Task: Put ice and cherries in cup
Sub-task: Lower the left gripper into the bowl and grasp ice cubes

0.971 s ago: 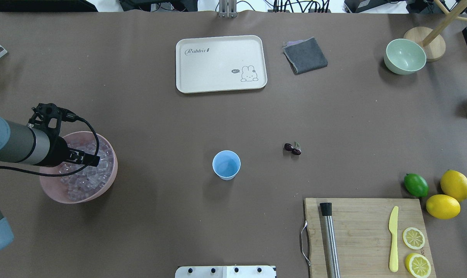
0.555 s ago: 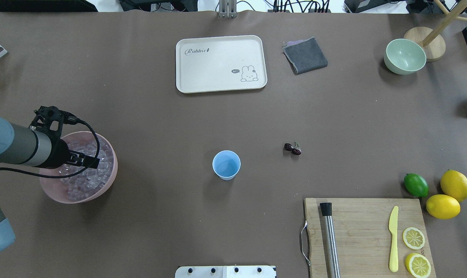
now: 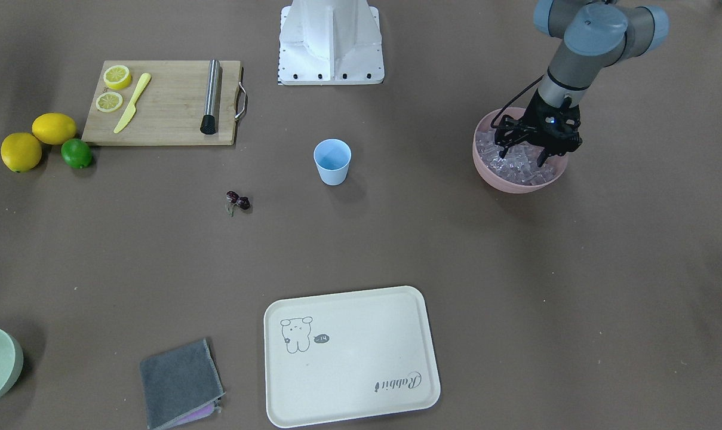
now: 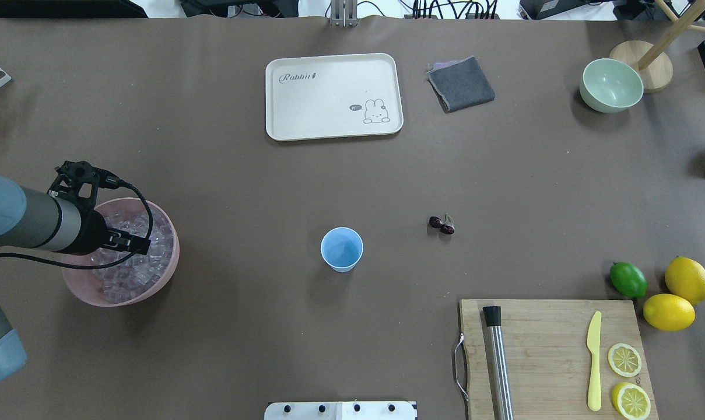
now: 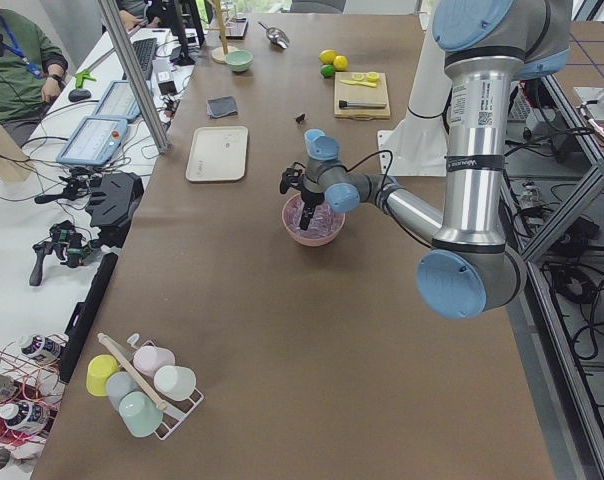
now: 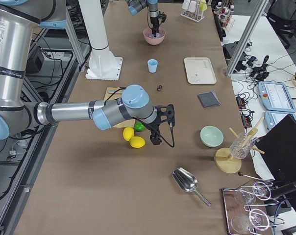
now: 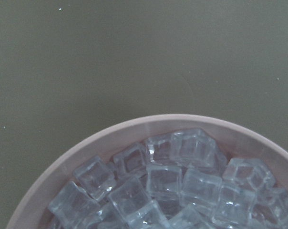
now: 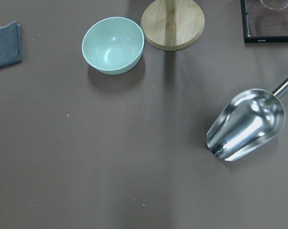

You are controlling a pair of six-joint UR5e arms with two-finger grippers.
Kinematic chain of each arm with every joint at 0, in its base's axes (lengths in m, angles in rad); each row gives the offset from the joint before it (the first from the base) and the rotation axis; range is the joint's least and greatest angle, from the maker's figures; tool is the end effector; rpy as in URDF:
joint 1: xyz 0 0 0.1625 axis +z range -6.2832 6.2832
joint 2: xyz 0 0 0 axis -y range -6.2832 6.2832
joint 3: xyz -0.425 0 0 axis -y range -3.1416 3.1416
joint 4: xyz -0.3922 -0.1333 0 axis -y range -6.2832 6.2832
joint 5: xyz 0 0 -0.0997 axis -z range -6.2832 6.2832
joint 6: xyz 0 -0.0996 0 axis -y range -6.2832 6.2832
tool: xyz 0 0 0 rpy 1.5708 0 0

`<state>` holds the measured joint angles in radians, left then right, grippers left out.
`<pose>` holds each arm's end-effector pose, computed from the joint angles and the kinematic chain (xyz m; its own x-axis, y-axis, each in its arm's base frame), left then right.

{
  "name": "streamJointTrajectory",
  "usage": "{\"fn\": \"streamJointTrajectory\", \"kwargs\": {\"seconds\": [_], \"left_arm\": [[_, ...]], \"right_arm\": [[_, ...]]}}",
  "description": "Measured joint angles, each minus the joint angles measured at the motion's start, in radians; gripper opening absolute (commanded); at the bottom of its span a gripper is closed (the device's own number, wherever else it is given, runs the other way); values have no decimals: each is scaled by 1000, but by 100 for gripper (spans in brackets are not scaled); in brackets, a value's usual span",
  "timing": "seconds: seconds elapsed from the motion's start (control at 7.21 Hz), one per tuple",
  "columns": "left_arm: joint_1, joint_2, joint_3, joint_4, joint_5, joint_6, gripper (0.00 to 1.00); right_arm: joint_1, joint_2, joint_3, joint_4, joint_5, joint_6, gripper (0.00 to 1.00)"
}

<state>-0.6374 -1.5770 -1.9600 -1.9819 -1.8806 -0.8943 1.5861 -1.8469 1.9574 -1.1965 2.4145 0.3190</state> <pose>0.3422 -0.3815 0.4301 0.6778 0.2400 -0.6950 -0.0441 0.9568 0.2874 0.0649 -0.3921 0.5403 0.6319 -0.0435 0.7738 -0.2230 0.9460 0.2352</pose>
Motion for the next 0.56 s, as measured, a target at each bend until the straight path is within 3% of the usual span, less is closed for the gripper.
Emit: {"fn": "streamJointTrajectory", "kwargs": {"seconds": [0.56], "left_arm": [[2,-4,-6,0,-1,0,62]], "right_arm": [[0,0,0,0,0,0,100]]}}
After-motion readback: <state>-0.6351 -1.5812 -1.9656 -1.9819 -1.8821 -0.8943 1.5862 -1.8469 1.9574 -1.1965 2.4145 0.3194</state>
